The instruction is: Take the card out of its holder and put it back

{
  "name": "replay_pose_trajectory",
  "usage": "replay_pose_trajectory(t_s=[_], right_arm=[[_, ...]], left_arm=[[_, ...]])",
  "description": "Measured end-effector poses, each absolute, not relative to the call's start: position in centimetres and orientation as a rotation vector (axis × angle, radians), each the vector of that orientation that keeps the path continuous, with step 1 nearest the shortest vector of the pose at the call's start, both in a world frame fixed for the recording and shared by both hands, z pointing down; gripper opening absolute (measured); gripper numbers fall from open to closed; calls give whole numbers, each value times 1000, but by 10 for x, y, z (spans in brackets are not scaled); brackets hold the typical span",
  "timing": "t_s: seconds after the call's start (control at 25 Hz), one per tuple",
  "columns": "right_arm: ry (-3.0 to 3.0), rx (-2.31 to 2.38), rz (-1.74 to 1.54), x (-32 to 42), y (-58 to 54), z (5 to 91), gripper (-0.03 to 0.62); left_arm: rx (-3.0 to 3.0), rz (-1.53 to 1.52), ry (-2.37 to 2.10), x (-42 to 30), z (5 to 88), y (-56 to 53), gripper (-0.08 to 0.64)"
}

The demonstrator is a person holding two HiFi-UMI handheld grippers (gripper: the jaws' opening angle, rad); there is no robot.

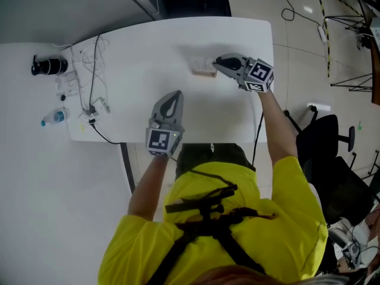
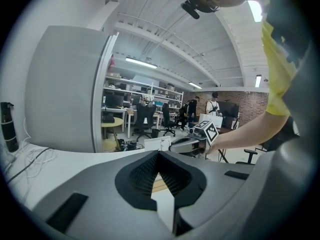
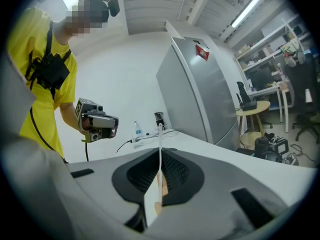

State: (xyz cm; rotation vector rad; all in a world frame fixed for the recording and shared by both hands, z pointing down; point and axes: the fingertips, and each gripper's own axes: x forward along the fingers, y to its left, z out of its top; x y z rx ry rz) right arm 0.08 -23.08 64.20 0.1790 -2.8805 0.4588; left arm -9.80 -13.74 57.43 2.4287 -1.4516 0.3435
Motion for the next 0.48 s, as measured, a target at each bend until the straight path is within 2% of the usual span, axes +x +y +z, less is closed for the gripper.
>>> replay_pose_trajectory(t_s=[0.48], right_arm=[[-2887,85,412,-4,-235,645,18]], left_arm=[[2418,358,-1420,-91,587,-131,2]])
